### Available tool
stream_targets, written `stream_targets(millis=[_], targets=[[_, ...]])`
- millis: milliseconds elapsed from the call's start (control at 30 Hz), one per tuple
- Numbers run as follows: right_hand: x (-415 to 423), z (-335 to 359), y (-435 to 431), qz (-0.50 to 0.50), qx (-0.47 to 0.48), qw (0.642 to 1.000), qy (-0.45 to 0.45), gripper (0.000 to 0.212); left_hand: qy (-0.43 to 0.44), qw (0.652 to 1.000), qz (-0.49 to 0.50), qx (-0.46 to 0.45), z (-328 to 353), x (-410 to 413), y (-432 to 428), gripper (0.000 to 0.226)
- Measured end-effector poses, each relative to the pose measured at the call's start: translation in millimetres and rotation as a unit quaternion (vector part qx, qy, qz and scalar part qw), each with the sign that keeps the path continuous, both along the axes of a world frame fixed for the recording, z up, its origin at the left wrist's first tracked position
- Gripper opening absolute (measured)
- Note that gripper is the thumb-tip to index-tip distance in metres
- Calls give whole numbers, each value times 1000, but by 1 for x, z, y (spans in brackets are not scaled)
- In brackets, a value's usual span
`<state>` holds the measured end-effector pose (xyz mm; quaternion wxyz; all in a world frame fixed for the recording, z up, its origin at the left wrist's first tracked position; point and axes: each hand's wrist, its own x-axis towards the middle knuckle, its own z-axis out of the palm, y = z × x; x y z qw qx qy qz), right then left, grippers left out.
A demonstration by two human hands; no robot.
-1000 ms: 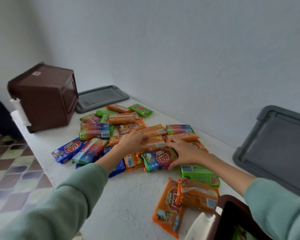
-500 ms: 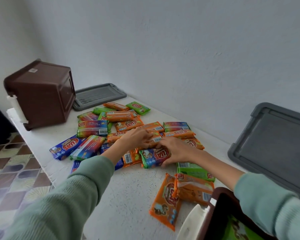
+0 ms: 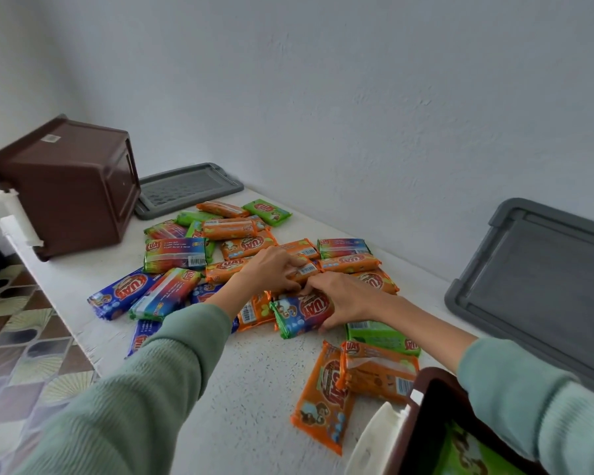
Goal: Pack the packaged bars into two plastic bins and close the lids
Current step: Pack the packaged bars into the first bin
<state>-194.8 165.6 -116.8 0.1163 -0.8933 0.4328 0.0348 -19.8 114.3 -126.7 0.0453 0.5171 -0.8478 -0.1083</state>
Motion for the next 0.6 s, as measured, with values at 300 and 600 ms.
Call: stream_targets(millis=[300, 600], targets=[[8, 60, 31, -2, -167, 984, 61, 76, 159, 986, 45, -39, 50, -19, 1, 58], [-49, 144, 181, -196, -206, 958, 43, 74, 164, 969, -174, -61, 144, -76, 81, 71]])
